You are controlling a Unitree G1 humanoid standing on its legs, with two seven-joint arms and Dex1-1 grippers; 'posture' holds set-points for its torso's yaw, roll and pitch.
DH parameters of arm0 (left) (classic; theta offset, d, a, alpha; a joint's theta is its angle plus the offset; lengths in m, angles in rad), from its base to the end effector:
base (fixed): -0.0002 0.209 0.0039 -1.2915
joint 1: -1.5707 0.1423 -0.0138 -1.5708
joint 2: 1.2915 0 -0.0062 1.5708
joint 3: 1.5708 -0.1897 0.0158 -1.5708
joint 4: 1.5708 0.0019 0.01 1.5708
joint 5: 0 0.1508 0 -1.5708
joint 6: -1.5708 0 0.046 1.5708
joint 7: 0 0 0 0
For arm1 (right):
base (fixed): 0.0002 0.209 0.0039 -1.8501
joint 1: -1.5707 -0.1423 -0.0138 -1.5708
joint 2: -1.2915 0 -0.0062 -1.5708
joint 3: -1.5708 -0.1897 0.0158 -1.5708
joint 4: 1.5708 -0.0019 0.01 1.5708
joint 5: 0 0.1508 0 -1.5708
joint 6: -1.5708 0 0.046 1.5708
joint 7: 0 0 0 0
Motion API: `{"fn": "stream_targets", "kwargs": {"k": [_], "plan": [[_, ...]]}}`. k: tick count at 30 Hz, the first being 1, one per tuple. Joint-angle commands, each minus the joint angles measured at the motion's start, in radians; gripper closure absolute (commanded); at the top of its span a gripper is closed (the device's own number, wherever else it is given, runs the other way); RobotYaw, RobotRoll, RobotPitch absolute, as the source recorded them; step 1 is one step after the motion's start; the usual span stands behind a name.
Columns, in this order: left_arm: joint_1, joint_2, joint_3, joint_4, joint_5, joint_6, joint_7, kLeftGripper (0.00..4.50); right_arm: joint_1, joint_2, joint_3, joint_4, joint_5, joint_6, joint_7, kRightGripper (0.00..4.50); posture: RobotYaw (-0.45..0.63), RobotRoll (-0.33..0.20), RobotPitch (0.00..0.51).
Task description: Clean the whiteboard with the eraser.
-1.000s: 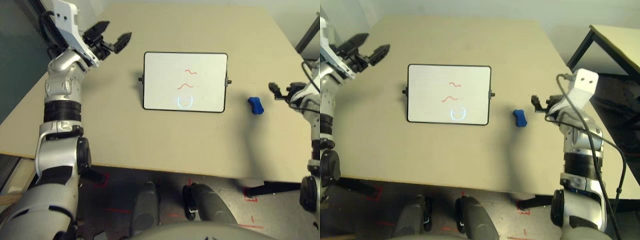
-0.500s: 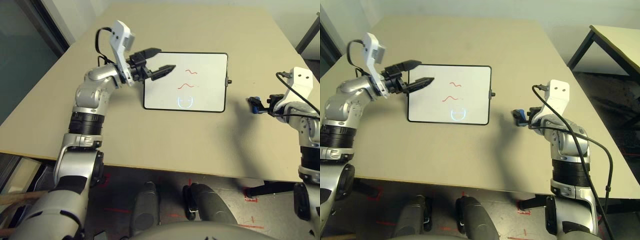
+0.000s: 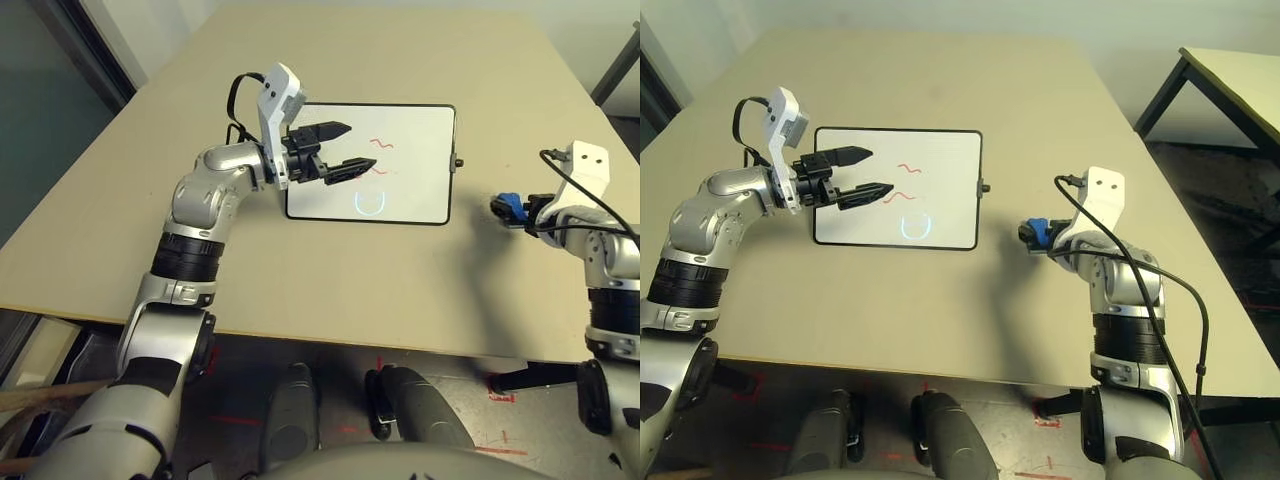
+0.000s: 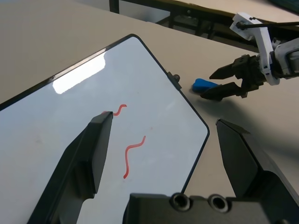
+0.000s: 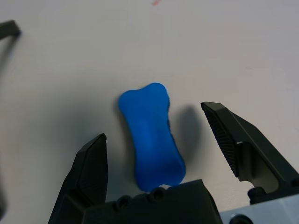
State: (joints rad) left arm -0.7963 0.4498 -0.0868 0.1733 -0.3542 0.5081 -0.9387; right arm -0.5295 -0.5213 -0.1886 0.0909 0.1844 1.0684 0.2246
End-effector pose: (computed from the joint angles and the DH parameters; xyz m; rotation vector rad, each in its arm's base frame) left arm 0.3322 0.1745 0.2121 0.1891 0.0048 -1.0858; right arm 0.2881 -0.2632 0.1528 -0.0938 0.5678 -0.0408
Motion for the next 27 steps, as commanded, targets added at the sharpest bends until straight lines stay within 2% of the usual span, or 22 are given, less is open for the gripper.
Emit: {"fn": "stream_targets", "kwargs": {"k": [1, 4, 6, 8, 14, 17, 23, 27], "plan": [[0.025, 0.006, -0.017, -0.021, 0.011, 0.017, -0.005, 0.0, -0.008, 0.016, -0.013, 0.024, -0.01, -0.008, -0.025, 0.03, -0.03, 0.0, 0.137], [0.027, 0.006, -0.019, -0.026, 0.008, 0.024, -0.003, 0.0, -0.011, 0.02, -0.024, 0.033, -0.011, -0.009, -0.038, 0.03, -0.04, 0.0, 0.137], [0.025, 0.005, -0.019, -0.024, 0.009, 0.026, -0.003, 0.0, -0.014, 0.019, -0.025, 0.036, -0.01, -0.011, -0.04, 0.41, -0.04, 0.0, 0.138], [0.024, 0.006, -0.021, -0.023, 0.012, 0.028, -0.002, 0.0, -0.016, 0.017, -0.026, 0.037, -0.009, -0.009, -0.042, 0.91, -0.04, 0.0, 0.139], [0.023, 0.004, -0.022, -0.021, 0.013, 0.033, 0.0, 0.0, -0.007, 0.007, -0.024, 0.027, -0.014, 0.0, -0.046, 2.97, -0.04, 0.0, 0.138], [0.022, 0.004, -0.021, -0.018, 0.013, 0.033, 0.0, 0.0, -0.005, 0.009, -0.027, 0.02, -0.012, 0.003, -0.05, 3.73, -0.04, 0.0, 0.136], [0.014, 0.009, -0.016, -0.005, 0.015, 0.033, 0.0, 0.0, -0.024, 0.002, -0.031, -0.016, -0.011, -0.001, -0.054, 3.86, -0.05, 0.0, 0.135], [0.014, 0.019, -0.008, -0.004, 0.017, 0.037, 0.007, 0.0, -0.099, -0.019, -0.02, -0.076, -0.004, -0.009, -0.037, 3.89, -0.05, 0.0, 0.133]]}}
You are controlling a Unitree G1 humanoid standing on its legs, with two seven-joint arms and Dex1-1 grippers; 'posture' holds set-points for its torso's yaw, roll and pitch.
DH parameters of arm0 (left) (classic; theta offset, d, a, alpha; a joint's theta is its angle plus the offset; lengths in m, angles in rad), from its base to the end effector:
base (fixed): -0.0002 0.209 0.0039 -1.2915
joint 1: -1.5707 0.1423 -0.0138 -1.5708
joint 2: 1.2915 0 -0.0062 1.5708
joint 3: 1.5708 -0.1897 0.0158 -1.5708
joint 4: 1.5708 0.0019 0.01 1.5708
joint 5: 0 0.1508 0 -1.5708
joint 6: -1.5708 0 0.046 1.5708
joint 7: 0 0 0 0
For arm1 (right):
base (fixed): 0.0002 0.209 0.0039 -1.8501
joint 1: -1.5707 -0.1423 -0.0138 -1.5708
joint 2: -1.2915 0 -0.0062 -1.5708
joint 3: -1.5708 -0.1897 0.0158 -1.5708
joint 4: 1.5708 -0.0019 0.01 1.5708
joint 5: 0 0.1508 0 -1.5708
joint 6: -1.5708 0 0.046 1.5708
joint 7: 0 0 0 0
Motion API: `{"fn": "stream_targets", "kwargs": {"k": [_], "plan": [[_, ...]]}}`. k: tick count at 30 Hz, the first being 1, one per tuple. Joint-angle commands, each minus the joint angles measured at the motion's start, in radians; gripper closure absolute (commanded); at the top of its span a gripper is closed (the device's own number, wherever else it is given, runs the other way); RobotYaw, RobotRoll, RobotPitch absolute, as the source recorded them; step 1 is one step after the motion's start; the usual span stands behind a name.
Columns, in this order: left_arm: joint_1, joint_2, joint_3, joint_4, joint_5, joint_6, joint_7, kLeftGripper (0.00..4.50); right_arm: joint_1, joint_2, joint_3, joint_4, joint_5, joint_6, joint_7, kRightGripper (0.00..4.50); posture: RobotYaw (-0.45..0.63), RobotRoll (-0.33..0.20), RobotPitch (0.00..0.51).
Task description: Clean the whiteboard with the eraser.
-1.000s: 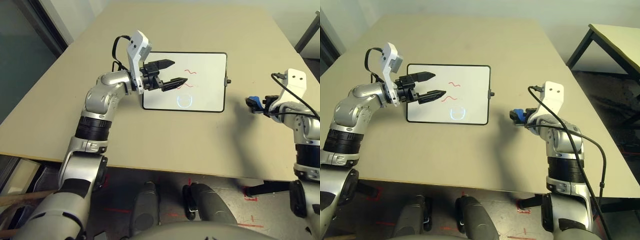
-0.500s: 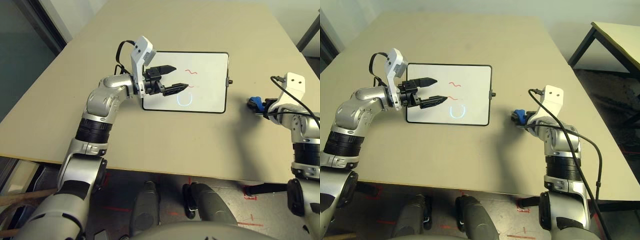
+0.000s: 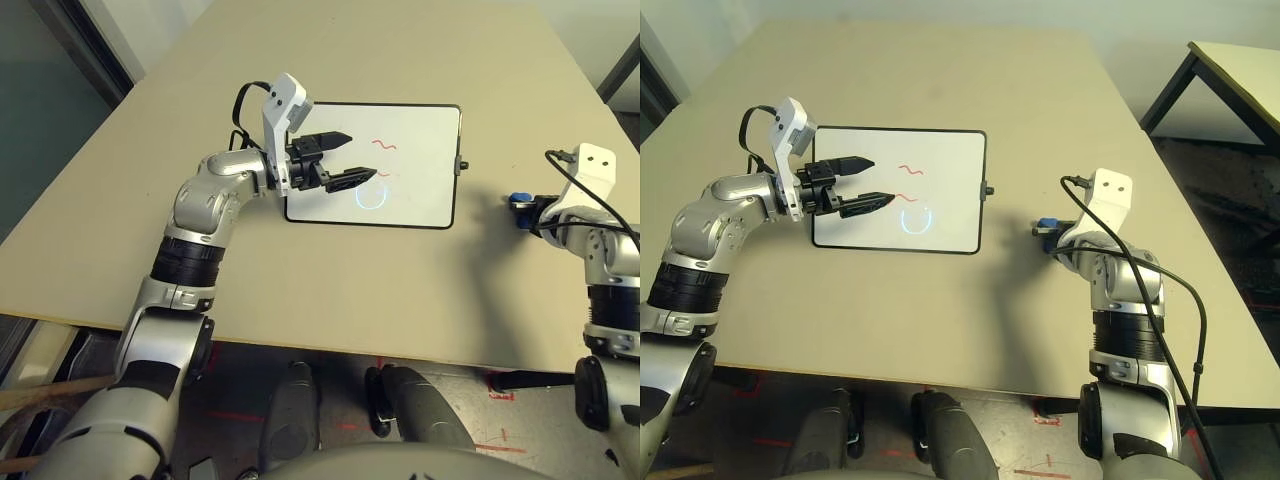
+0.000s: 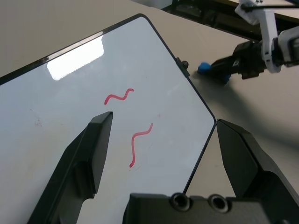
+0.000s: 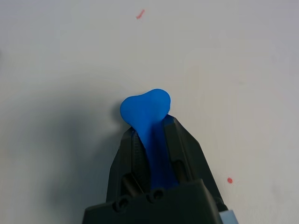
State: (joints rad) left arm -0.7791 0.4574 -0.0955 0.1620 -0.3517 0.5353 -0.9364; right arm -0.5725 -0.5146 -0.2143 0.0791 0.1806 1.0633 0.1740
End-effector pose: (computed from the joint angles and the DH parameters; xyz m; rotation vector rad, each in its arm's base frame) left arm 0.3304 0.1756 0.2071 0.1867 0.0454 -1.0814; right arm 0.2920 -0.2619 0.1675 -0.0939 0.4988 -0.0905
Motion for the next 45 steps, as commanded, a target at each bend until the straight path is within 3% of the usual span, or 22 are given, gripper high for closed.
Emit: {"fn": "stream_targets", "kwargs": {"k": [1, 5, 11, 17, 21, 29, 39, 45], "plan": [[-0.005, 0.016, 0.003, 0.006, 0.015, 0.012, 0.006, 0.0, -0.08, -0.036, 0.017, -0.08, 0.001, -0.009, 0.026, 3.9, -0.05, 0.0, 0.132], [-0.015, 0.04, 0.007, 0.015, 0.021, 0.019, 0.007, 0.0, -0.198, -0.052, 0.094, -0.14, 0.021, 0.018, 0.094, 3.9, -0.06, 0.0, 0.124], [-0.025, 0.097, 0.013, 0.048, 0.039, 0.044, 0.012, 0.0, -0.302, -0.012, 0.362, -0.245, 0.03, 0.076, 0.215, 3.9, -0.06, 0.0, 0.112], [-0.025, 0.159, -0.012, 0.032, 0.046, 0.095, -0.04, 0.0, -0.341, -0.092, 0.631, -0.21, -0.086, -0.069, 0.361, 3.9, -0.03, 0.0, 0.111], [-0.029, 0.167, -0.006, 0.012, 0.041, 0.119, -0.042, 0.0, -0.364, -0.113, 0.721, -0.171, -0.162, -0.15, 0.421, 3.91, -0.02, 0.0, 0.114], [0.007, 0.155, 0.004, -0.065, 0.025, 0.168, -0.02, 0.0, -0.386, -0.126, 0.811, -0.113, -0.314, -0.249, 0.508, 3.91, 0.01, 0.0, 0.122], [0.027, 0.14, 0.004, -0.096, 0.013, 0.185, -0.003, 0.0, -0.362, -0.138, 0.803, -0.113, -0.415, -0.277, 0.6, 3.91, 0.0, 0.0, 0.124], [0.027, 0.137, -0.002, -0.096, 0.006, 0.188, -0.002, 0.0, -0.376, -0.082, 0.793, -0.09, -0.441, -0.278, 0.605, 3.91, 0.0, 0.0, 0.125]]}}
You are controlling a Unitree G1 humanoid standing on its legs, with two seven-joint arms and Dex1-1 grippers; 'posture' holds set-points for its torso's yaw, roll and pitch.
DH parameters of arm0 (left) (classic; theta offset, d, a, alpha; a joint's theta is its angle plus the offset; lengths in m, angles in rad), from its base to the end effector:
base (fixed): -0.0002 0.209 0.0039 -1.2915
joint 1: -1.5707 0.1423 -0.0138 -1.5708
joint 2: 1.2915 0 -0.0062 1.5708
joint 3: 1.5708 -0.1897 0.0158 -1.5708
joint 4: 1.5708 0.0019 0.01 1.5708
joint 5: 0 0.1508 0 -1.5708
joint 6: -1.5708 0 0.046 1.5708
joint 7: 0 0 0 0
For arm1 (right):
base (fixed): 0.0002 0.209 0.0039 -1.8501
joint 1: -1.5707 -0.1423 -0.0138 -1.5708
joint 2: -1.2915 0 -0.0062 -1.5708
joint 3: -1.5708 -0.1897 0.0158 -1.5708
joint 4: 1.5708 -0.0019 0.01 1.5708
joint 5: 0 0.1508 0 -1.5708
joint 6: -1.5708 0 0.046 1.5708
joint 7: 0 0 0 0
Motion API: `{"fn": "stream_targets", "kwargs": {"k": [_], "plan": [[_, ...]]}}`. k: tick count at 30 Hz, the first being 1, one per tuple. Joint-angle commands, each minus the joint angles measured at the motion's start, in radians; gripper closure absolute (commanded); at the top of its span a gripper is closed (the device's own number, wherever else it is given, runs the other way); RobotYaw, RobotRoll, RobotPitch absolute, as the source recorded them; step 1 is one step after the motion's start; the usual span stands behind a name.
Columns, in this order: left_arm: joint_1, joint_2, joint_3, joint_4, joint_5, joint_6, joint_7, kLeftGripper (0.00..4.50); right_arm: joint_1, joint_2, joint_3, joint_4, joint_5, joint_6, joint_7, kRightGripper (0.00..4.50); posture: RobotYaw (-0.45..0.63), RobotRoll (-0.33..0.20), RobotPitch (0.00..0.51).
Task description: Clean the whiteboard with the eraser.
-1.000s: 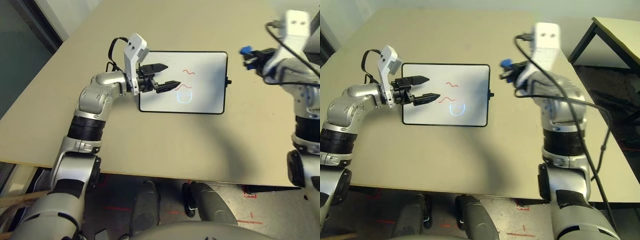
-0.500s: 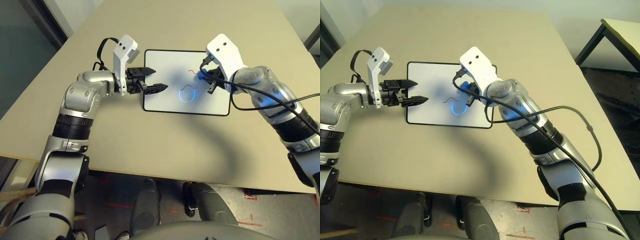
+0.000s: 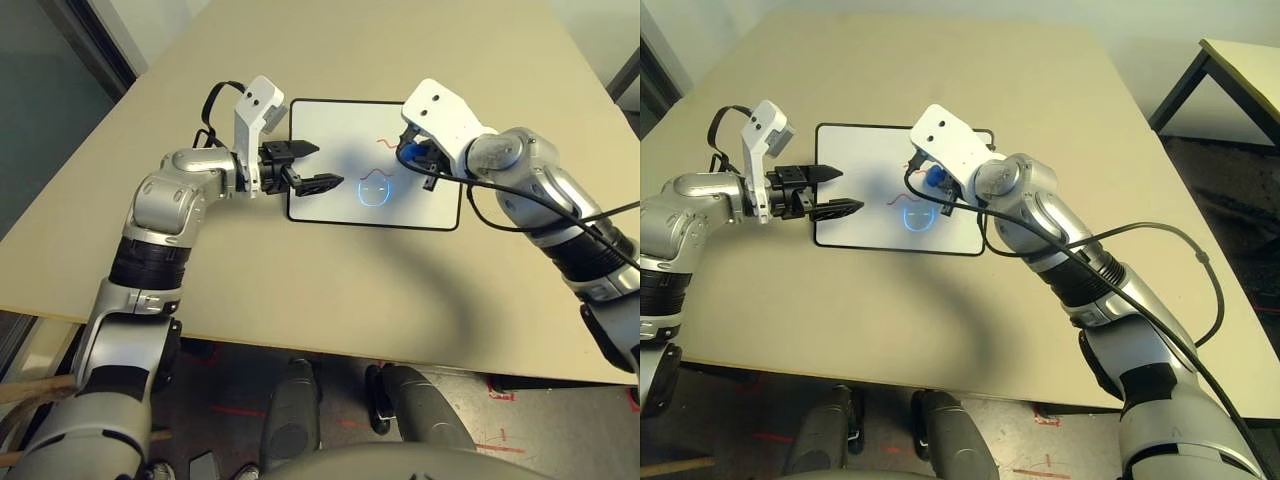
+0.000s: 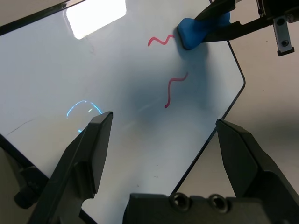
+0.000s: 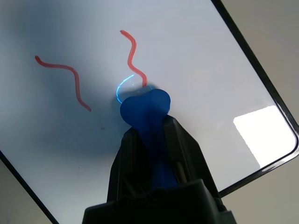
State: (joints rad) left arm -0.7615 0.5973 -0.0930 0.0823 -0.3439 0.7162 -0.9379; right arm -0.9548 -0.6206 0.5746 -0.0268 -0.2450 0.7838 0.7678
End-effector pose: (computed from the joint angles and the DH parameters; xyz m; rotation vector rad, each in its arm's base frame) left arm 0.3191 0.2041 0.2190 0.2492 0.2089 -0.9811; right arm 0.3152 -0.1262 0.2370 -1.0943 0.2554 0.6565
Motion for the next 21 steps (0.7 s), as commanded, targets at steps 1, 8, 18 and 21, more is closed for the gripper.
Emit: {"fn": "stream_targets", "kwargs": {"k": [1, 8, 18, 21], "plan": [[0.01, -0.003, -0.005, -0.016, -0.002, 0.007, -0.001, 0.0, 0.0, 0.037, 0.002, 0.023, -0.019, 0.0, 0.01, 3.91, 0.01, 0.0, 0.126], [0.012, -0.009, -0.009, -0.026, -0.006, 0.013, 0.003, 0.0, -0.037, 0.112, -0.005, 0.081, -0.039, -0.024, 0.001, 3.91, 0.02, 0.0, 0.128], [0.027, -0.019, -0.013, -0.058, -0.014, 0.033, 0.014, 0.0, -0.099, 0.199, -0.031, 0.205, -0.062, -0.085, -0.026, 3.92, 0.02, 0.0, 0.132], [0.03, -0.024, -0.013, -0.067, -0.016, 0.04, 0.018, 0.0, -0.117, 0.218, -0.041, 0.242, -0.064, -0.1, -0.038, 3.92, 0.02, 0.0, 0.133]]}}
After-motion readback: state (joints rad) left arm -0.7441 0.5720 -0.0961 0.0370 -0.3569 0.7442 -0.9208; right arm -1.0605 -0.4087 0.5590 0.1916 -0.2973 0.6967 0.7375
